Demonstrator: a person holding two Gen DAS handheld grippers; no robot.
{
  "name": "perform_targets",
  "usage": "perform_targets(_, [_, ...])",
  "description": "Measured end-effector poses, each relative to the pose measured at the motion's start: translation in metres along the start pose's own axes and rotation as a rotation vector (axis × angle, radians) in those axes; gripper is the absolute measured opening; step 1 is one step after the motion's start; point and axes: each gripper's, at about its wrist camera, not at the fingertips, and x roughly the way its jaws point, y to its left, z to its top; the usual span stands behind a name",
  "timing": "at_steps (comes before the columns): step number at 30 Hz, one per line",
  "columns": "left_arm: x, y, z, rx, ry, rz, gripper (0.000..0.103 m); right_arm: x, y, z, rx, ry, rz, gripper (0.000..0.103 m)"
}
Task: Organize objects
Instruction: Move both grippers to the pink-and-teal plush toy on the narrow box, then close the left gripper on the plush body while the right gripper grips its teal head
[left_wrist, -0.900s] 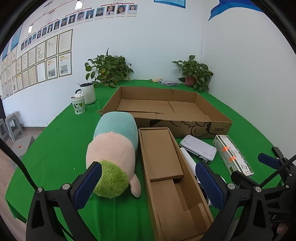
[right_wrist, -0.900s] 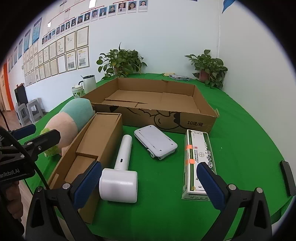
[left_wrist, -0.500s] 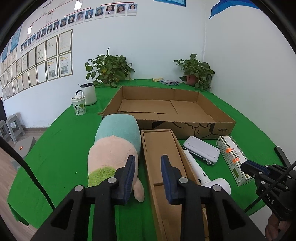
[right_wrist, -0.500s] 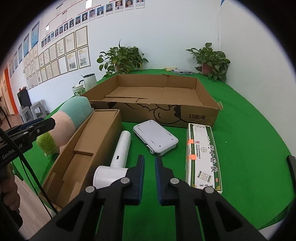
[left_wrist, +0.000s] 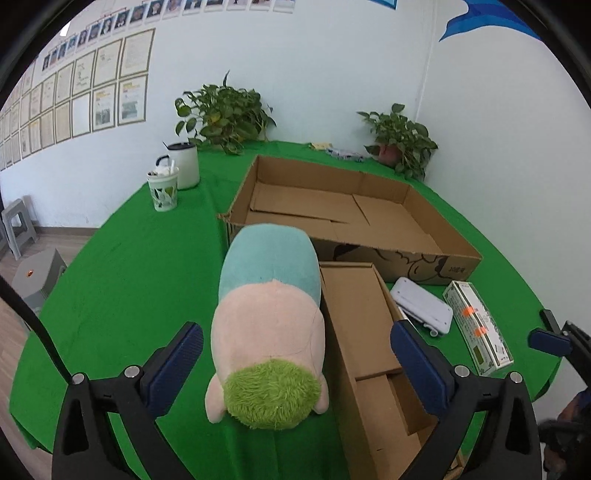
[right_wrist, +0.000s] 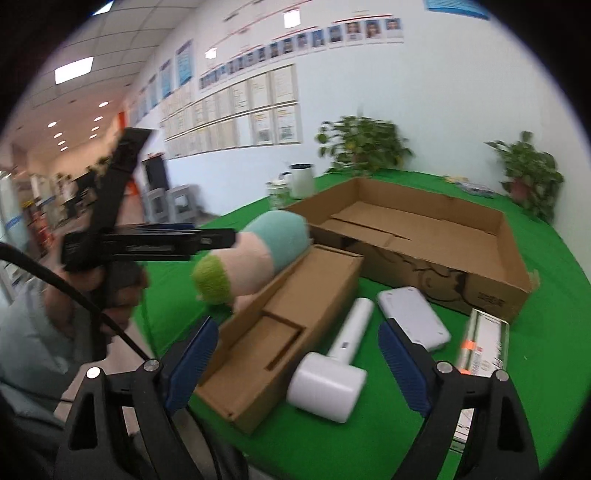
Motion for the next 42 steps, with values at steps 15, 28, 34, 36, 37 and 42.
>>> perform_targets(15, [0.041,0.025,-0.032,-0.022,0.073,0.0,0.065,0.073,-0.004,0.06,0.06,0.009,0.208,0.089])
perform_targets(28, [-0.009,0.051,-0.06,-0.129,0.091,-0.028,0.056,0.155,0.033,0.106,0.103,0.179,0.236,0.089])
perform_targets(34, [-0.027,0.051,-0.078,-0.155,0.086,-0.003,0.056,0.188,0.071,0.098,0.074,0.33,0.142,0.089])
perform_targets(36, [-0.03,0.05,-0.081,-0.155,0.088,-0.003,0.056,0.191,0.073,0.098,0.059,0.34,0.1,0.089])
perform_targets(37, [-0.031,0.048,-0.082,-0.146,0.09,0.001,0.056,0.192,0.073,0.097,0.061,0.358,0.07,0.089])
perform_targets(42, [-0.031,0.038,-0.081,-0.11,0.096,0.03,0.056,0.208,0.06,0.087,0.171,0.452,0.011,0.089])
